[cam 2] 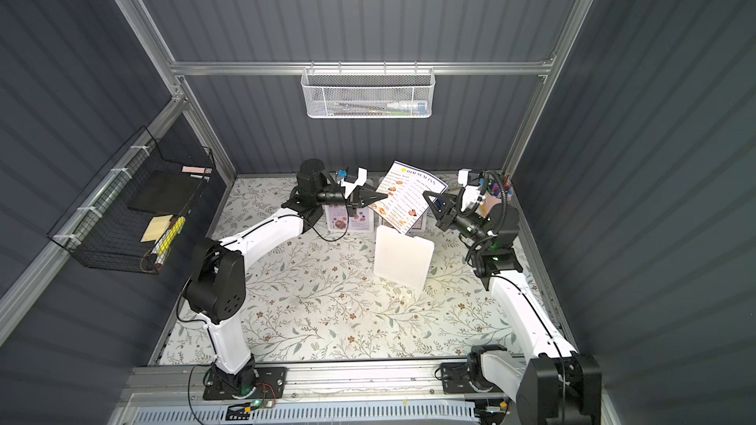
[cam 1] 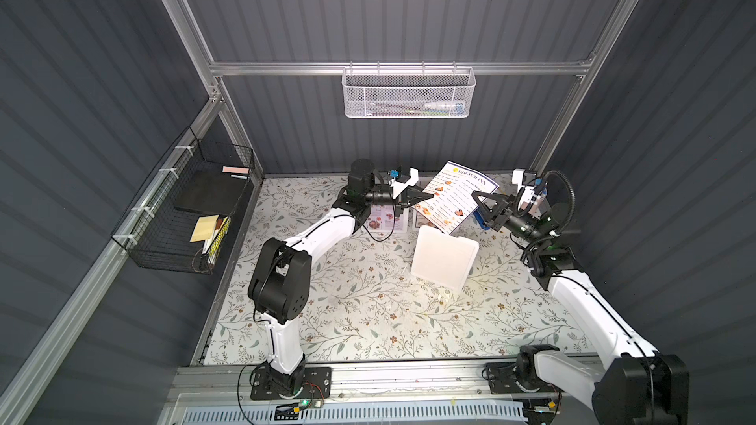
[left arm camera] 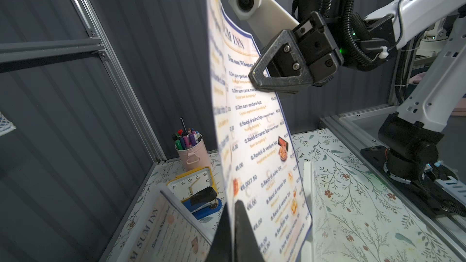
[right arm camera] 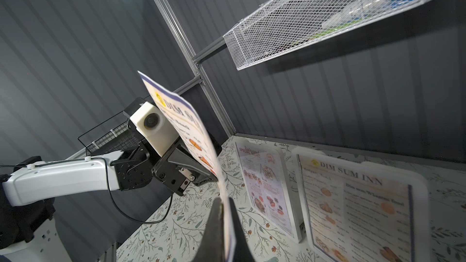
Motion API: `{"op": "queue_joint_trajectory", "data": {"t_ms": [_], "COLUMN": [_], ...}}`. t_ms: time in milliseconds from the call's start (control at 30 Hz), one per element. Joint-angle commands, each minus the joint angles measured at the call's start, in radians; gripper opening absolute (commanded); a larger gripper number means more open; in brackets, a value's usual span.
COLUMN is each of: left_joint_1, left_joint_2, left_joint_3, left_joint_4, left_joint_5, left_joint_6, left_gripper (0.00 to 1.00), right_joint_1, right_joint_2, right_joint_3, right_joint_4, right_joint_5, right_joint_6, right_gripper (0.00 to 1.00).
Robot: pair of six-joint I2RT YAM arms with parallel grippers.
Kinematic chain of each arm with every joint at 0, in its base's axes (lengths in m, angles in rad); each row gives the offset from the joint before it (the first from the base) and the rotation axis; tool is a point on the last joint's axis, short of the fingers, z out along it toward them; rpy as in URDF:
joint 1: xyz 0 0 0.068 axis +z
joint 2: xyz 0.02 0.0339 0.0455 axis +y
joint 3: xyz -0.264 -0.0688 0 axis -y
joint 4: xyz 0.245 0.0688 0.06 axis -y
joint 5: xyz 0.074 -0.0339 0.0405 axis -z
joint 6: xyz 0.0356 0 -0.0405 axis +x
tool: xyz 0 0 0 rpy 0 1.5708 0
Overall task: Insert the menus into the narrow rack
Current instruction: Insert the menu into the narrow rack.
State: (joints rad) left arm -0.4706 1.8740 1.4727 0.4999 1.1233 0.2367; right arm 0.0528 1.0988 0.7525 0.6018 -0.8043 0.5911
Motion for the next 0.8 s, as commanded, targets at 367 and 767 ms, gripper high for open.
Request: {"op": "queue_joint_trajectory", "data": {"t_ms": [367,767], "left_joint_1": [-0.01,-0.012], "left_joint_2": [-0.048,-0.043], "left_joint_3": [-0.029,-0.025], "left_joint_4": [0.025,0.038], "left_joint_5": [0.007,0.003], "left_joint_6": [-0.018,-0.03], "left_gripper": [0.16,0.21], "right_joint_1": [-0.004,-0.003], "right_joint_2": [-0.025,-0.048], "right_joint_3": [-0.015,-0.005], "right_joint_4": [-0.069,-0.145], "right_joint_5": [0.004,0.01], "right_joint_6": [0.005,-0.035], "right_gripper": [0.0,0.0]}}
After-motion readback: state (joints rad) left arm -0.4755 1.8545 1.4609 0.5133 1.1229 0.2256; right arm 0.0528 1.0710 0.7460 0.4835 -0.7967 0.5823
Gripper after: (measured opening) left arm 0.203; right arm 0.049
